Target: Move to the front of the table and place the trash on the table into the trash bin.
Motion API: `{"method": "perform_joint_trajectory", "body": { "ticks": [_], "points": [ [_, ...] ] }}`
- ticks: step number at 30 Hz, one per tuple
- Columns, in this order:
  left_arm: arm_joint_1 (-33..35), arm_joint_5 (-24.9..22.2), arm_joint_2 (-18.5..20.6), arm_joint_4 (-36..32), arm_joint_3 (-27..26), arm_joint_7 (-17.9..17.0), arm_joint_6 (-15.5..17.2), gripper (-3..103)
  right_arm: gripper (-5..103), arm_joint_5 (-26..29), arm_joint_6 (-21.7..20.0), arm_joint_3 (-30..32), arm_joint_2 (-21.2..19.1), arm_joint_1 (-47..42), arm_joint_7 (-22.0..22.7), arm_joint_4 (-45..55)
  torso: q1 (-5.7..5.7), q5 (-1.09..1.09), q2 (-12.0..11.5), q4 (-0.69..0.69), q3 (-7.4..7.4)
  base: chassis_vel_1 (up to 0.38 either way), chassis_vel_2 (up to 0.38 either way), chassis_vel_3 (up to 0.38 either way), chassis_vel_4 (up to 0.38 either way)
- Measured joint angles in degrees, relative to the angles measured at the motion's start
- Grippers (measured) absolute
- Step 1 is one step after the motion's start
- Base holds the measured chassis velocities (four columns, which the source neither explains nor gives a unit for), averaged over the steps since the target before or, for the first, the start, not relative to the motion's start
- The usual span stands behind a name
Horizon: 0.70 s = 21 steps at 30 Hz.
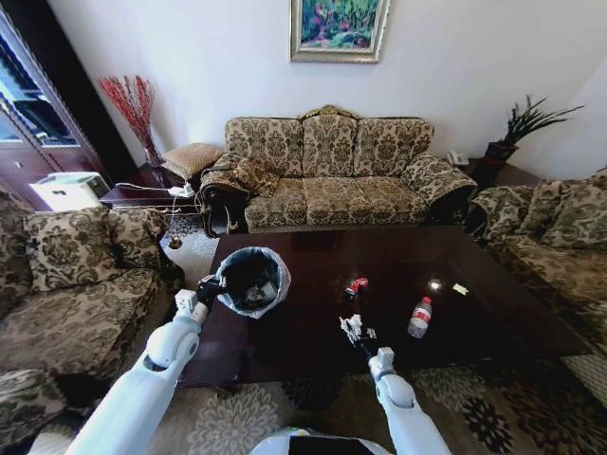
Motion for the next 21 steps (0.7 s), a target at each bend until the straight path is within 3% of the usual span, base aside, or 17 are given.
{"method": "perform_joint_trajectory", "body": {
  "ticks": [5,10,15,21],
  "points": [
    [-0.2,-0.31,0.59,0.0,-0.14,0.1,0.0,1,28,-0.01,-0.06,-0.02,-0.02,0.05,0.09,-0.3,0.0,0.0,0.0,0.0,0.0,0.0,0.0,0.0,0.0],
    [-0.27,-0.36,0.52,0.0,-0.08,0.15,0.0,1,24,-0.01,-0.08,0.09,-0.02,-0.3,0.33,0.01,0.0,0.0,0.0,0.0,0.0,0.0,0.0,0.0,0.0],
    [-0.26,-0.34,0.37,-0.06,0.12,0.23,-0.02,1,25,0.19,0.04,-0.05,-0.27,-1.4,1.72,2.84,0.0,0.01,0.0,0.0,0.0,0.0,0.0,0.0,0.0],
    [-0.35,-0.18,0.25,-0.21,0.26,0.31,-0.07,1,37,4.49,-2.52,-3.14,-5.4,-4.67,6.35,16.63,0.0,0.0,0.01,0.0,0.0,0.0,0.0,0.0,0.0]
  ]
}}
